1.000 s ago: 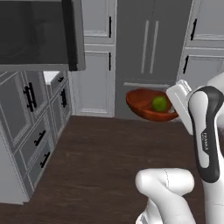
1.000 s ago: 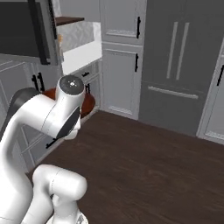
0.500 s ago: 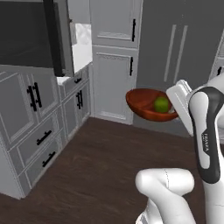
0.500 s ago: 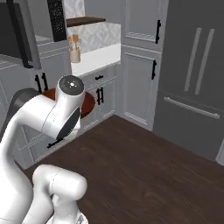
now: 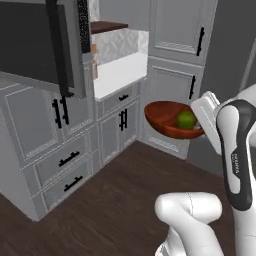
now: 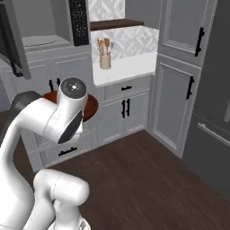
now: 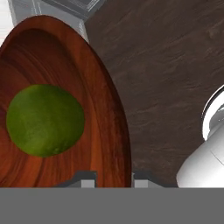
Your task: Pick the lime from the sink and place it in the bowl. Then pick the bowl and place it in the microwave. Then close the microwave door and press the start button.
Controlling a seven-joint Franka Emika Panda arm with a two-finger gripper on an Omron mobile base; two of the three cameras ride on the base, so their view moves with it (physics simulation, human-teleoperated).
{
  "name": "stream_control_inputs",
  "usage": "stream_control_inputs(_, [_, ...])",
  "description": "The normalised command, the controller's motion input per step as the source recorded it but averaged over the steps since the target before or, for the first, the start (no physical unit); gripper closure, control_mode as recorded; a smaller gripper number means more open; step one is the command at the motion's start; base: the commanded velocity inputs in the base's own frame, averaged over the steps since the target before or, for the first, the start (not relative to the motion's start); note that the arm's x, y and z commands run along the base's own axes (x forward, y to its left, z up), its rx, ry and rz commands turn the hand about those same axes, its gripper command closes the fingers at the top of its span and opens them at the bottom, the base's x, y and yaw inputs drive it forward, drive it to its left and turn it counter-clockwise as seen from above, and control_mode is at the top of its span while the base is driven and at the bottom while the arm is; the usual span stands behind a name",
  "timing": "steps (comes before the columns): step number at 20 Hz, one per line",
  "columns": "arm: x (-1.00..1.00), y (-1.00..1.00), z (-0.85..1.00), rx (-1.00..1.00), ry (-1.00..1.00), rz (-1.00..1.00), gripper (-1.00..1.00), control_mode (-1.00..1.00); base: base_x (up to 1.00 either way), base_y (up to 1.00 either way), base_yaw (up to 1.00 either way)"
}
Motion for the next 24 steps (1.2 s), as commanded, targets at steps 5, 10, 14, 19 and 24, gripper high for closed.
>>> stream_control_inputs(5, [0.00, 0.00, 0.00, 0.00, 0.00, 0.00, 1.00, 1.00, 0.95, -0.49, 0.54])
stream_control_inputs(10, [0.00, 0.00, 0.00, 0.00, 0.00, 0.00, 1.00, 1.00, 0.79, -0.34, 0.48])
stream_control_inputs(14, [0.00, 0.00, 0.00, 0.00, 0.00, 0.00, 1.00, 1.00, 1.00, 0.00, 0.42])
stream_control_inputs(19, [0.00, 0.00, 0.00, 0.00, 0.00, 0.00, 1.00, 1.00, 0.89, 0.03, 0.35])
stream_control_inputs(24, [0.00, 0.00, 0.00, 0.00, 0.00, 0.00, 1.00, 1.00, 0.56, -0.21, 0.34])
